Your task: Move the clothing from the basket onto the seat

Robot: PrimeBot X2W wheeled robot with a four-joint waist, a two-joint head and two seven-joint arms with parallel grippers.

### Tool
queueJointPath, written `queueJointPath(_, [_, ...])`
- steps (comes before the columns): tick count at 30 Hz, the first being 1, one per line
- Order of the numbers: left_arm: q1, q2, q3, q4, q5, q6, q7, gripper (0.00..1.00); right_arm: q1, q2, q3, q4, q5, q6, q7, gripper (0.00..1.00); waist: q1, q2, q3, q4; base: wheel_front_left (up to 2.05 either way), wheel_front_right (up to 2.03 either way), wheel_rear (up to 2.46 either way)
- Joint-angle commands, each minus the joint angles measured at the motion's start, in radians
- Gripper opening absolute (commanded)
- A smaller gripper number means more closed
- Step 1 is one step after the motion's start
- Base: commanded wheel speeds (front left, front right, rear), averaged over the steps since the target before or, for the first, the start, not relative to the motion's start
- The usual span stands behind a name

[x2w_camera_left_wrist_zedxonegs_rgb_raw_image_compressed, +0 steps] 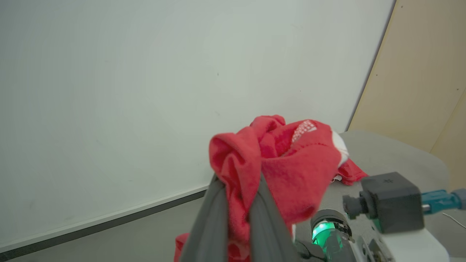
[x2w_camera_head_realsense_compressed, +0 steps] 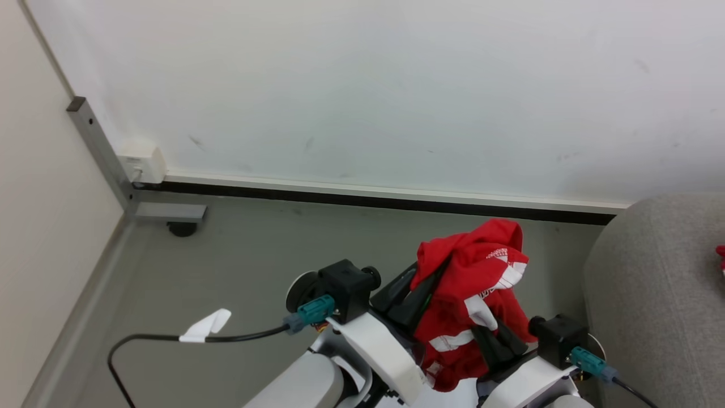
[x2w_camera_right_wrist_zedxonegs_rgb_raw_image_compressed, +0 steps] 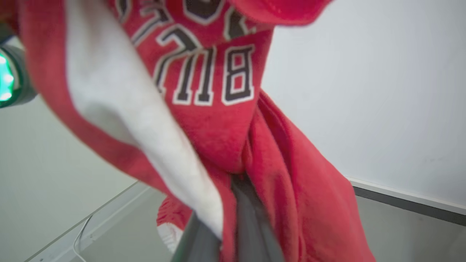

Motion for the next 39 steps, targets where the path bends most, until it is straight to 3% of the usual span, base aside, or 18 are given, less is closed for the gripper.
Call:
queueJointPath(1, [0.017,0.004,0.003,0.004,-0.005,0.005,-0.006,0.92,0.015,-0.009,-0.012,-0.007,-0.008,-0.002,0.0,0.0,-0.0001,0.0,0.001,-0.015,0.0,0.0,0.0])
queueJointPath(2, [0.017,0.004,0.004,0.005,-0.006,0.007,-0.007,1.0,0.016,-0.012,-0.021,-0.012,-0.008,-0.002,0.0,0.0,-0.0001,0.0,0.002,-0.023,0.0,0.0,0.0])
queueJointPath(12, [0.027,0.015,0.014,0.013,-0.017,0.015,-0.041,1.0,0.037,-0.05,-0.144,-0.063,-0.051,-0.002,0.0,0.0,-0.0001,0.0,0.021,-0.132,0.0,0.0,0.0])
queueJointPath(25, [0.019,0.054,0.024,0.02,0.011,0.024,-0.074,1.0,0.024,-0.109,-0.341,-0.187,-0.119,-0.002,0.0,0.0,-0.0001,0.0,0.084,-0.368,0.0,0.0,0.0])
queueJointPath(39, [0.001,0.061,0.007,0.077,0.085,0.005,-0.122,1.0,0.075,-0.123,-0.444,-0.257,-0.154,-0.002,0.0,0.0,-0.0001,0.0,0.118,-0.556,0.0,0.0,0.0])
